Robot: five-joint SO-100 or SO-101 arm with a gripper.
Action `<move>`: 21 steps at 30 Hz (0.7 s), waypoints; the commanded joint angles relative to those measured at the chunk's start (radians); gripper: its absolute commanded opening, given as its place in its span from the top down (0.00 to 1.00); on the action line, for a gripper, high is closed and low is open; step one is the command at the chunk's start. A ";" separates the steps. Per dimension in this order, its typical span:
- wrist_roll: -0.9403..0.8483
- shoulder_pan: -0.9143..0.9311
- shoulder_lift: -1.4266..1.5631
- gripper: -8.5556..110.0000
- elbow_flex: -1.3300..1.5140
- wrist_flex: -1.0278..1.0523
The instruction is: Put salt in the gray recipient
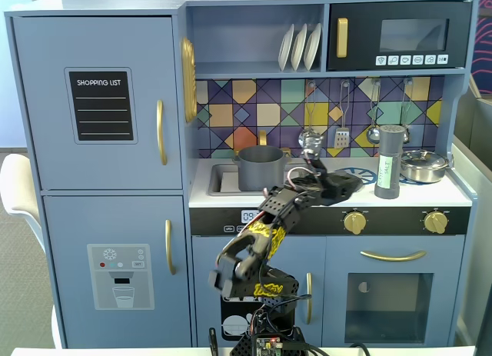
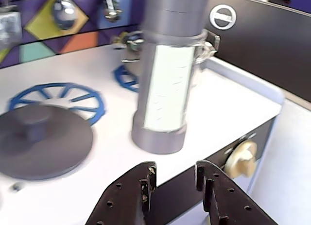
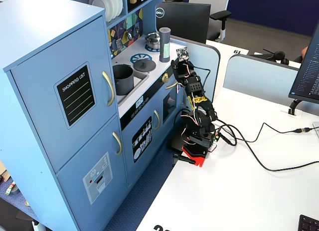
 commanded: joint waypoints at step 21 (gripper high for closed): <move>0.063 0.067 -0.522 0.56 -0.213 -0.563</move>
